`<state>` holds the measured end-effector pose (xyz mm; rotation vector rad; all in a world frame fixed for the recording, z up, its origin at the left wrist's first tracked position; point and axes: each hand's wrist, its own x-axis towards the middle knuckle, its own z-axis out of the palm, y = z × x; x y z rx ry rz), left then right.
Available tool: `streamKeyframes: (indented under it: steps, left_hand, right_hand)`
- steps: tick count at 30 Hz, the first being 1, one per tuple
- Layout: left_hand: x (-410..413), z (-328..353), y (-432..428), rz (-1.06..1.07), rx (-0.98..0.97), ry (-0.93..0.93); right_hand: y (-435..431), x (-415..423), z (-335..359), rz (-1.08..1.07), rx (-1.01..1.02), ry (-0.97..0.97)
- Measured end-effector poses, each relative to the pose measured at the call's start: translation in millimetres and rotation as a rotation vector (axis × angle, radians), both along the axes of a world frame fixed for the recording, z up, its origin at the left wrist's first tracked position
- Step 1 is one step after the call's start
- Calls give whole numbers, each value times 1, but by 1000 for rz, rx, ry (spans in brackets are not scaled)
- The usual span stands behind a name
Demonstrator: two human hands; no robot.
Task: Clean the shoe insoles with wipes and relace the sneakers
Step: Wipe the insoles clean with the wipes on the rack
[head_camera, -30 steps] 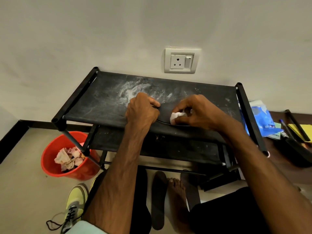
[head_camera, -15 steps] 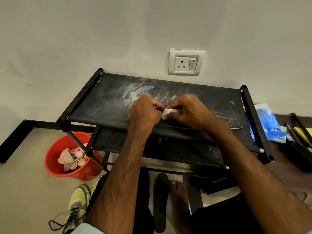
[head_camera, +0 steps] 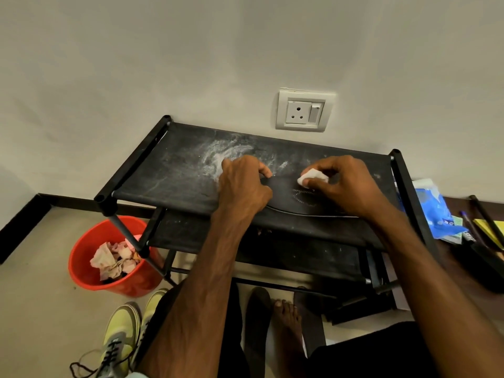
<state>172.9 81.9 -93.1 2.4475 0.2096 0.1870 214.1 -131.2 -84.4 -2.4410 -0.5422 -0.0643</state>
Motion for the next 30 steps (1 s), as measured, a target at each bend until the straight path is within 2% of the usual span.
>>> streamKeyframes:
  steps: [3, 7, 14, 17, 24, 27, 30]
  left_hand:
    - [0, -1, -3, -85, 27, 15]
    - [-1, -2, -7, -87, 44, 69]
    - [-1, -1, -11, -14, 15, 98]
    - [-2, 0, -12, -5, -9, 106]
    - [-4, 4, -13, -13, 32, 118]
    - [-5, 6, -12, -15, 26, 128]
    - [-5, 7, -12, -16, 27, 143]
  right_hand:
    - [15, 6, -3, -6, -41, -17]
    - [30, 15, -10, -12, -169, -3]
    - [21, -5, 7, 210, -277, 167]
    - [15, -11, 10, 219, -335, 164]
    - [41, 16, 0, -1, -264, 23]
    - [47, 17, 1, 35, -285, 52]
    - [39, 9, 11, 174, -314, 130]
